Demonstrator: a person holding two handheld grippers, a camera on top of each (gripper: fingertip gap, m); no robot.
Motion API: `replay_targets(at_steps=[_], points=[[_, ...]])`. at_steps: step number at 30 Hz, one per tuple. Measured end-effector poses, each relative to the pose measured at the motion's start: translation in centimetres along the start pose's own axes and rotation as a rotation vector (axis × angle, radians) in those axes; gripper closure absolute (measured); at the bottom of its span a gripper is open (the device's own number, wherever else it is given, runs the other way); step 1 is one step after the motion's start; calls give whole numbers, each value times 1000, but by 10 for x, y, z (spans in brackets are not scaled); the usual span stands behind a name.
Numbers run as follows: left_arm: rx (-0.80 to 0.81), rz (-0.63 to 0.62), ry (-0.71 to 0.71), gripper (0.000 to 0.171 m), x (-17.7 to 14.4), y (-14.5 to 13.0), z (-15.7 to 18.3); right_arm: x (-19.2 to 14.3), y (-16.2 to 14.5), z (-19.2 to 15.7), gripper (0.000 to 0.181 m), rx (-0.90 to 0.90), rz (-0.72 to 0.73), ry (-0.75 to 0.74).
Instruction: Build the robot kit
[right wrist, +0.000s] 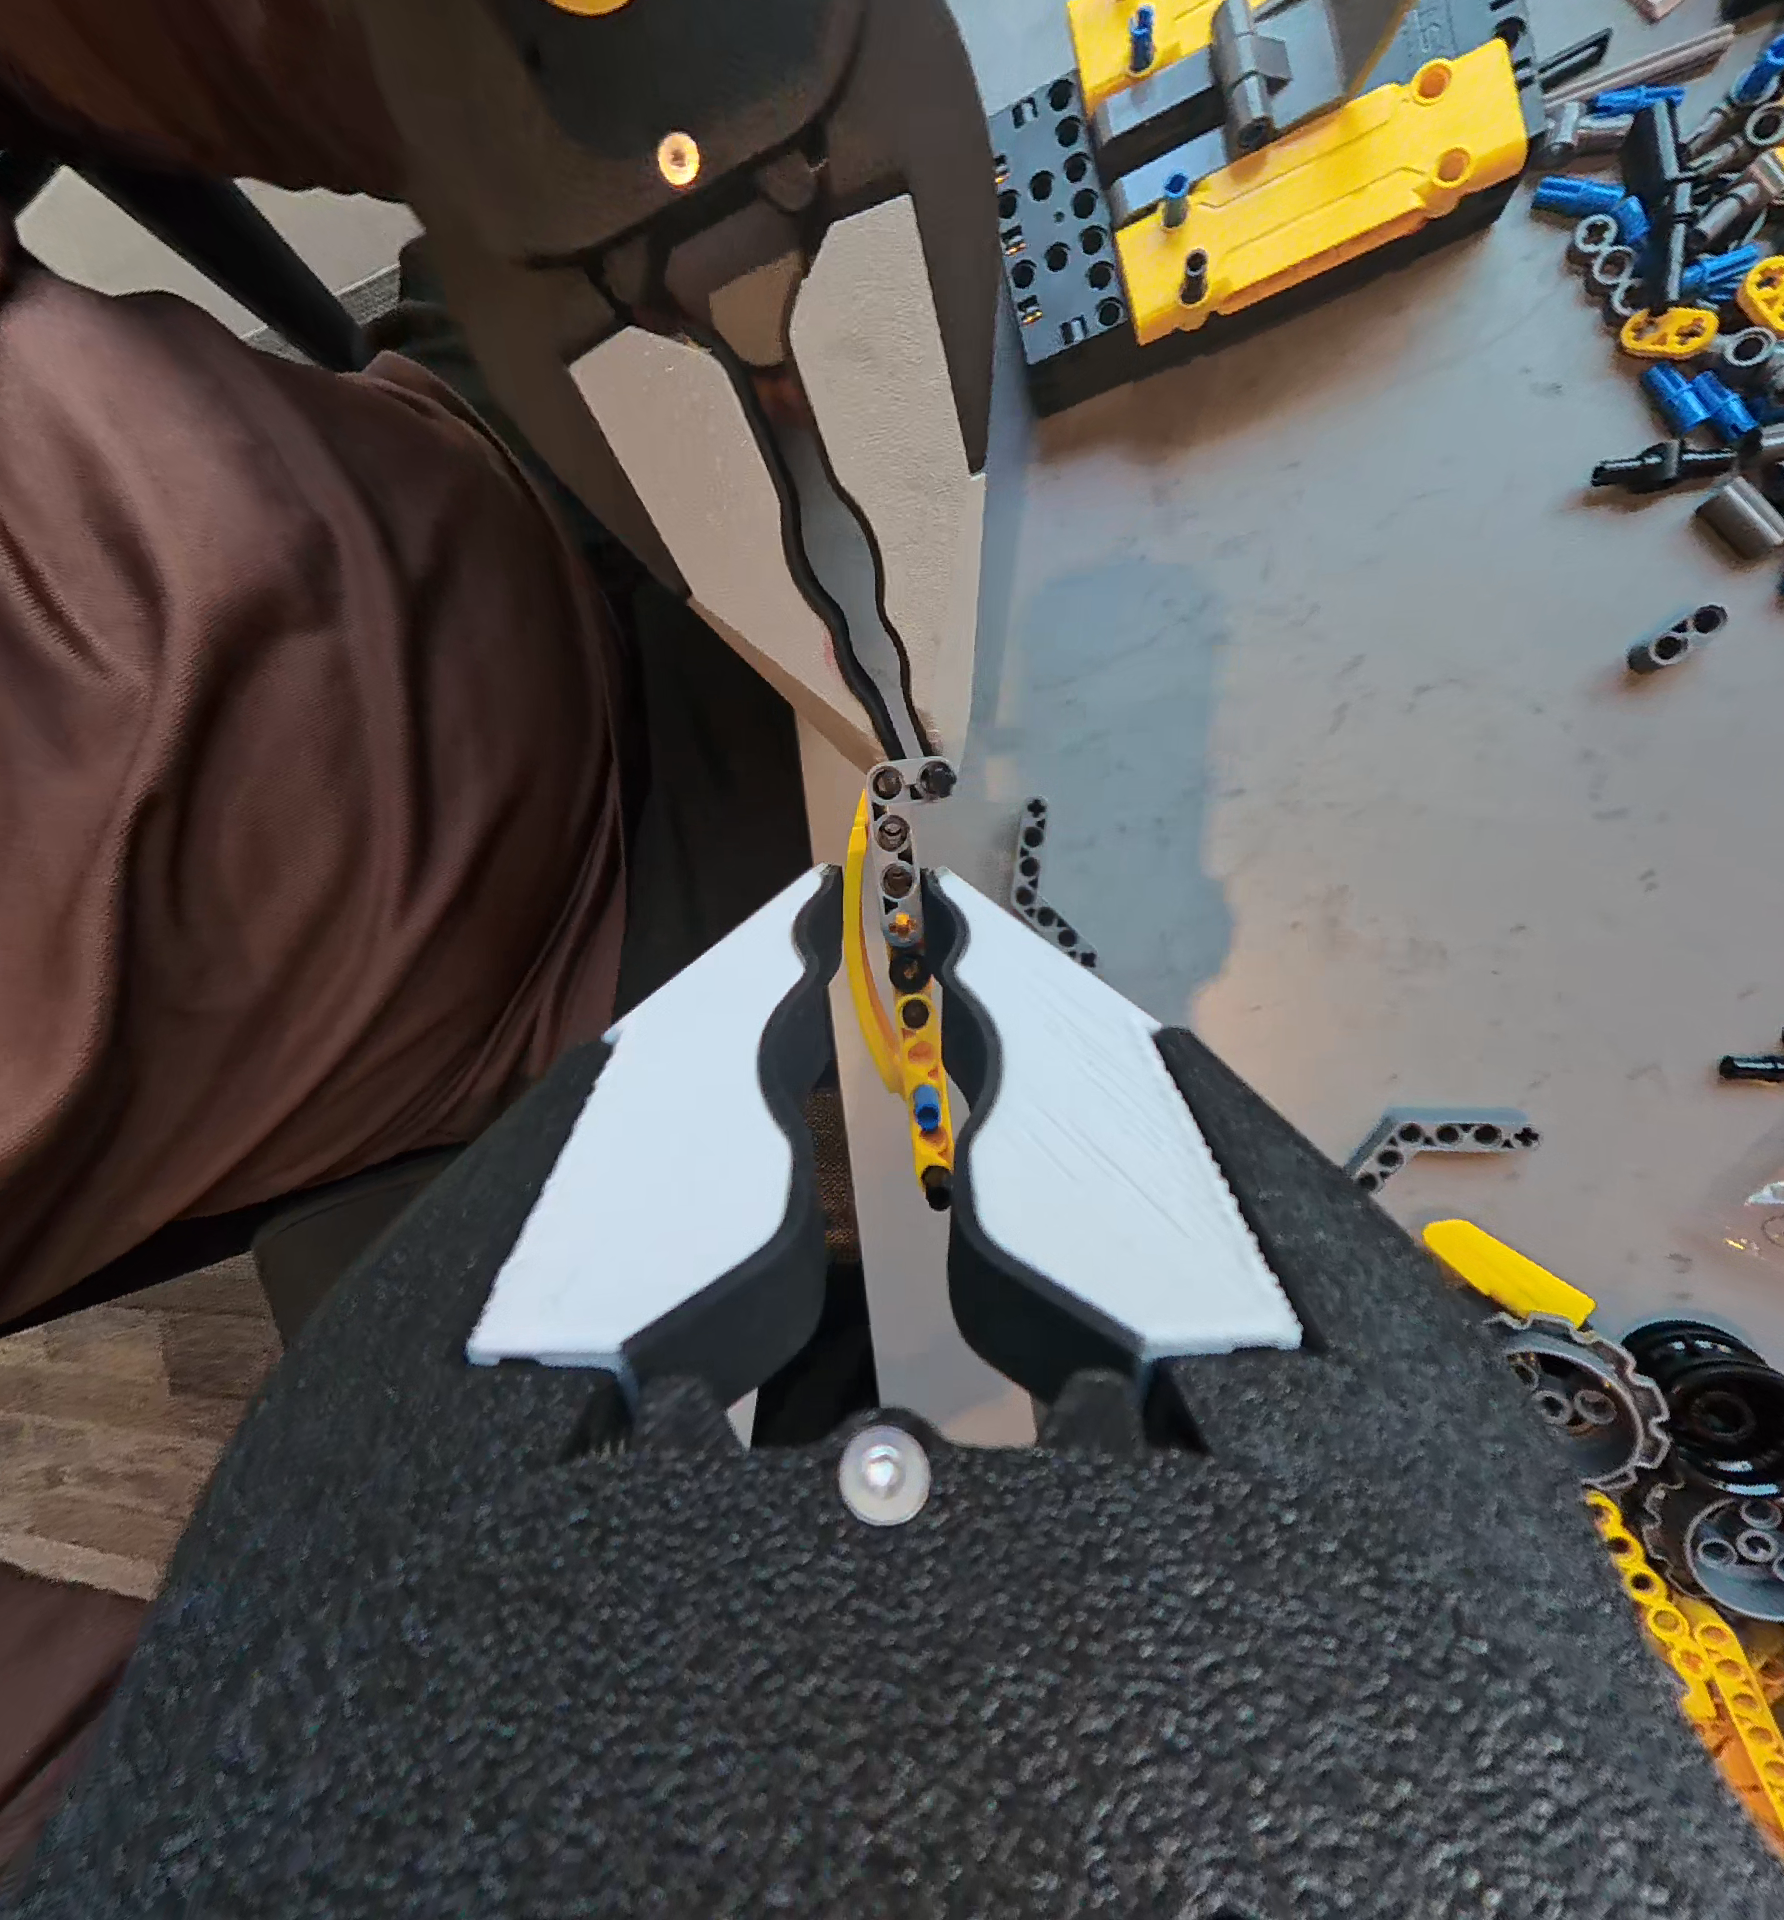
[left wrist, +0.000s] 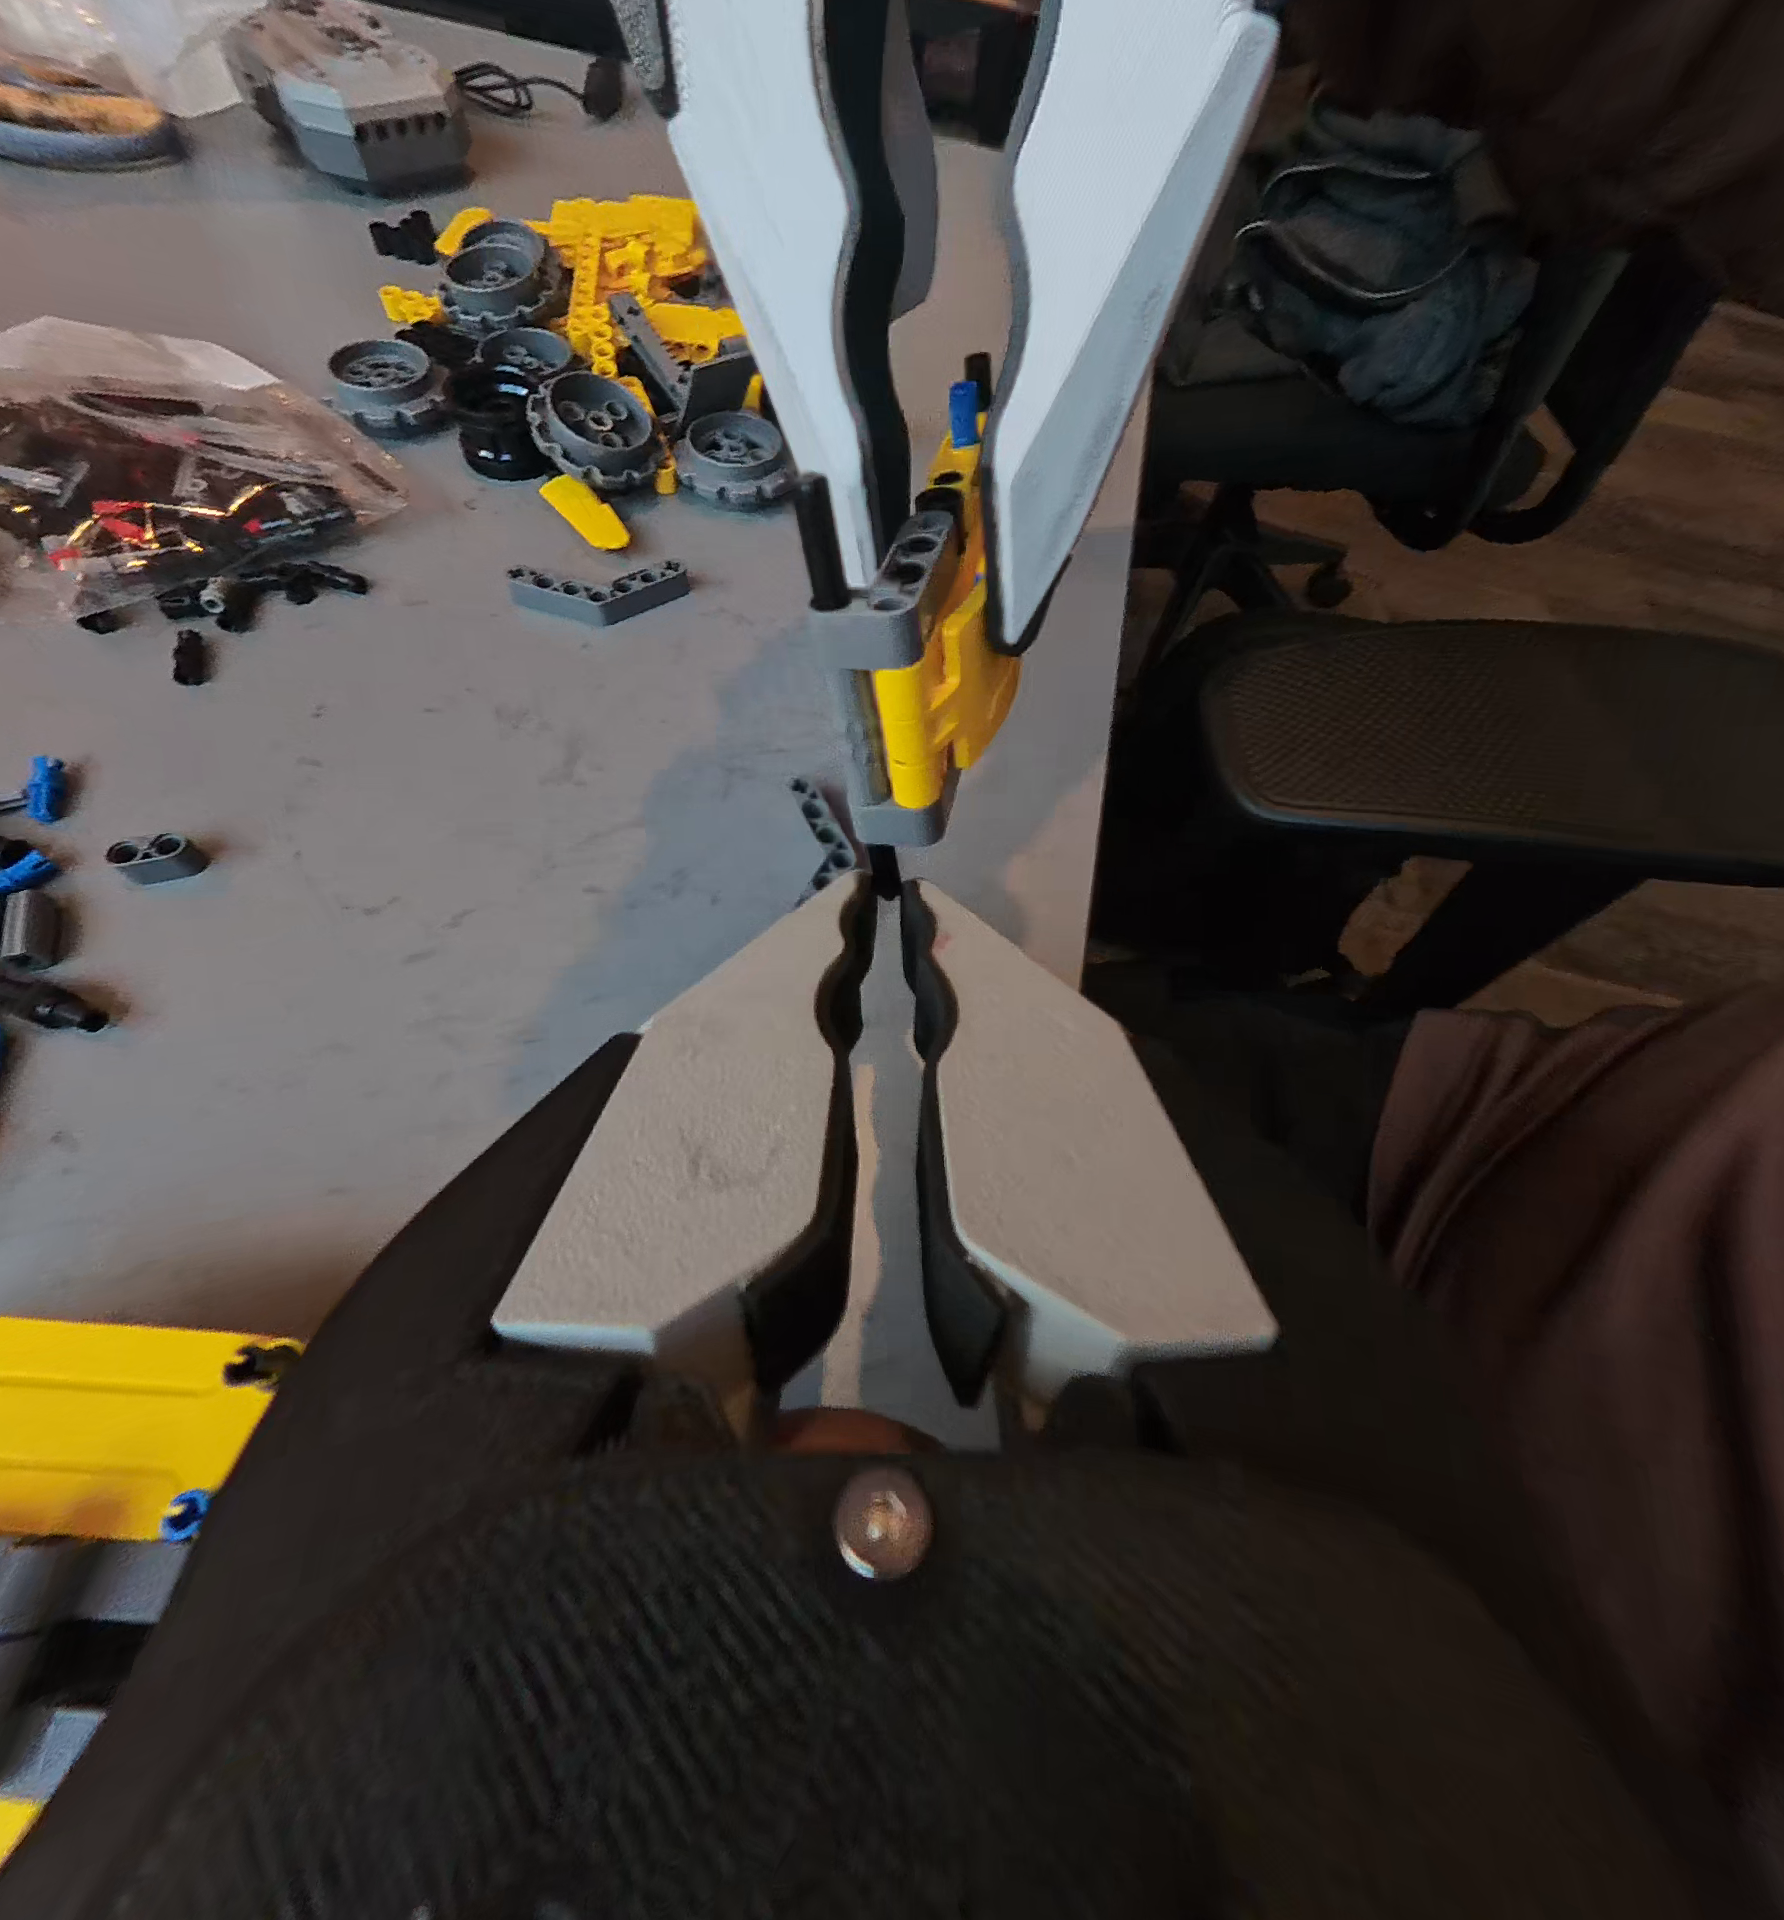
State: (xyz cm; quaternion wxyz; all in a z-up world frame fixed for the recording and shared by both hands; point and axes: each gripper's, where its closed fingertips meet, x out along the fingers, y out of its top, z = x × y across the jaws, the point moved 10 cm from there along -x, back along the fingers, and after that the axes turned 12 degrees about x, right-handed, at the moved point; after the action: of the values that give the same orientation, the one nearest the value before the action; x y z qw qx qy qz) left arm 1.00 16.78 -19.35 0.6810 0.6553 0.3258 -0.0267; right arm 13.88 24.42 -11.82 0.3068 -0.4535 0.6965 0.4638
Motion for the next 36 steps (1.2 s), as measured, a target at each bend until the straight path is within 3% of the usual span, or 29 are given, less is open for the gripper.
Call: replay_targets(at_steps=[6, 10, 14, 22, 36], points=[[-53, 31, -72, 170, -2, 0, -2, -1, -1, -3, 167, -3, -1, 11], [-48, -25, -36, 153, -4, -5, -3, 2, -3, 0, 167, 14, -8, -24], [-4, -89, 8, 148, -8, -8, -2, 9, -3, 4, 167, 29, -31, -84], [15, -32, 33, 148, -16, 13, -19, 22, 3, 9, 167, 25, -77, -167], [13, -27, -33, 158, 3, 16, -28, 26, 1, 11, 167, 46, -82, -178]])
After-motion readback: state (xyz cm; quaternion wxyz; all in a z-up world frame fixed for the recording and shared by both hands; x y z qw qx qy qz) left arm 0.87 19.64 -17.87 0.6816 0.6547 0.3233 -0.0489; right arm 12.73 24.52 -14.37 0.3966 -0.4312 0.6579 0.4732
